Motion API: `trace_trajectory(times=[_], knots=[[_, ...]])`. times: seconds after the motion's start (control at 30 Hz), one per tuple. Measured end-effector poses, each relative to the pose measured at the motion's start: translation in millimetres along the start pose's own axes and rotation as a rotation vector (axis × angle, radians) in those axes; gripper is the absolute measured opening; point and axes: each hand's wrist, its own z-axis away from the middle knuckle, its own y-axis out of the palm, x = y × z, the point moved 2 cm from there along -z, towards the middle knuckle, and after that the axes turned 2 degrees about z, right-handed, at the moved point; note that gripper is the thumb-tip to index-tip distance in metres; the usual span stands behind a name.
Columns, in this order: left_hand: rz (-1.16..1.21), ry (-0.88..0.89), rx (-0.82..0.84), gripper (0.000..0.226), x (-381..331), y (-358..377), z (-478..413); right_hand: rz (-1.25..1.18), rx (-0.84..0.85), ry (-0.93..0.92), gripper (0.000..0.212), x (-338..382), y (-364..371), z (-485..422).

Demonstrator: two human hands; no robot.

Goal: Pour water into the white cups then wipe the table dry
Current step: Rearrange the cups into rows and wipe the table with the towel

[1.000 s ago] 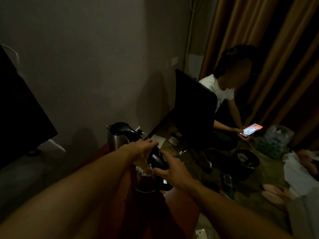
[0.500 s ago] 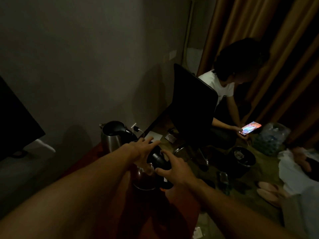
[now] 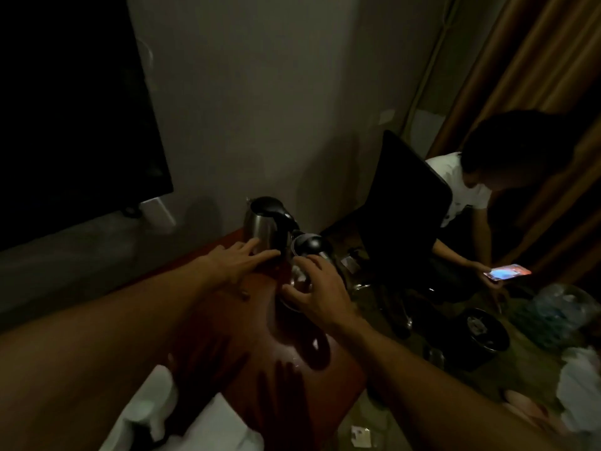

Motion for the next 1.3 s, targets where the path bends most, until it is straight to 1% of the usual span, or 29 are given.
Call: trace_trajectory(times=[0.13,0.27,0.43,0.6,0.7,0.97,1.1,1.3], knots=[[0.049,-0.105,-0.048,0.114,21,24,67,-0.062,0.075,-0.131,0.068,47,30,20],[0.108,-0.223,-0.068,0.114,50,53,130,-0.074,0.134,-0.204,0.074,96,59,31],[0.172,-0.367,-0.041,0.112,92,91,199,-0.058,0.266,-0.297,0.076,150,93,34],[0.269,-0.495,-0.017,0.107,130,136,242,-0.094,0.374,-0.294,0.079,187,133,34],[0.357,-0.537,-0.006,0.106,145,163,250,-0.079,0.429,-0.297,0.080,197,159,31],[0.480,-0.530,0.010,0.101,167,215,237,-0.118,0.506,-0.179,0.075,201,212,18],[0.515,-0.493,-0.006,0.100,164,230,228,-0.069,0.546,-0.175,0.076,198,225,9],[0.568,-0.492,-0.006,0.103,153,241,211,-0.052,0.579,-0.206,0.084,188,240,-6]])
